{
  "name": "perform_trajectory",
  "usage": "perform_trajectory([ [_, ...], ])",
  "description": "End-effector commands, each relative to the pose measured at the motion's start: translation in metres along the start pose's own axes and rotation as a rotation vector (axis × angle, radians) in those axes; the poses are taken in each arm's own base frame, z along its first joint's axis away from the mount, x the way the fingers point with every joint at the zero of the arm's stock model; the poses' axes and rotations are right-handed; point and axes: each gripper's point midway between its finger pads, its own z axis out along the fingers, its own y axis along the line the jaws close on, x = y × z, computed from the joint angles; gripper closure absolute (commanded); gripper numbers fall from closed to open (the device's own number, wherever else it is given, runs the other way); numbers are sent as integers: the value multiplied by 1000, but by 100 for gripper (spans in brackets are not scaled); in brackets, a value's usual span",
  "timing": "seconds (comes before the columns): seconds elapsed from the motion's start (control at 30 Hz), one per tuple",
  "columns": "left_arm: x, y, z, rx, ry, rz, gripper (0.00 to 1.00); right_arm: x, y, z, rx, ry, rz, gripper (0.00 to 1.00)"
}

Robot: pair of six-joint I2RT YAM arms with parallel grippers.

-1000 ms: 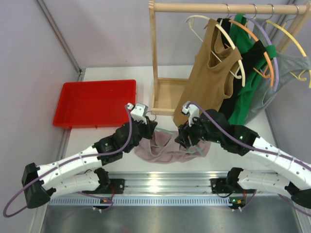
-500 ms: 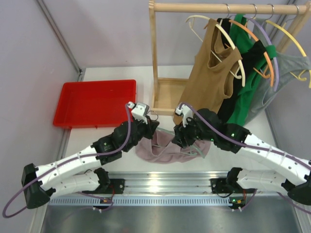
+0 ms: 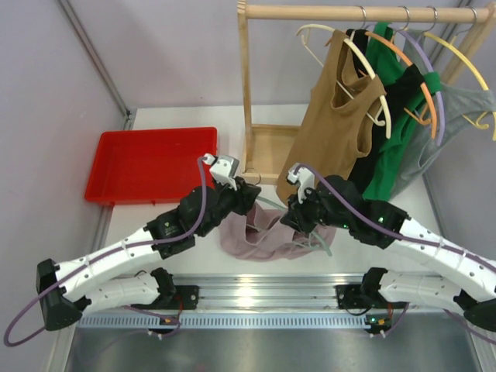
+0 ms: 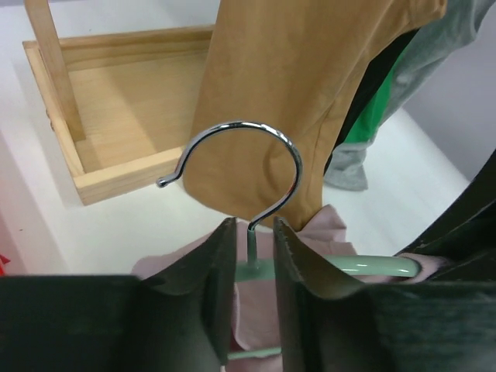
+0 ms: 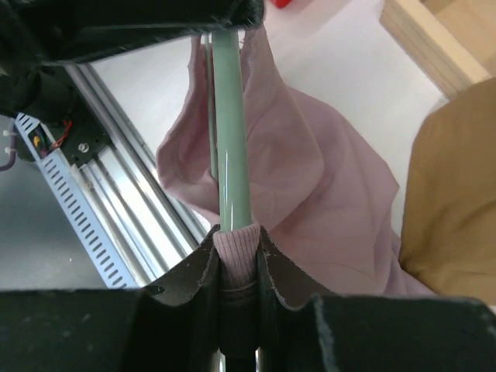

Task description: Place the tank top on the hanger

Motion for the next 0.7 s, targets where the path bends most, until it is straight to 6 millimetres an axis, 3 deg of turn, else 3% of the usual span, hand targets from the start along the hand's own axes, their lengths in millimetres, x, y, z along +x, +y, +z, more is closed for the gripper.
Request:
perform_trajectory([
  [0.0,-49,-16,-8,34,-108,-44,67,-38,-8,-26,69,-142,31,100],
  [0.07,-58,-16,-10,27,-128,-49,62,-42,-8,-34,77,-152,32,100],
  [0.27,-75,-6,-14,-45,-161,-56,62,-47,-8,-44,87,-165,29,100],
  [0.47,-55,13,-16,-140,-106,-70,63,-58,-10,-61,108,-207,37,100],
  [0.67,-37,10,-17,-89,-70,-65,60,-65,-7,-70,94,-222,26,100],
])
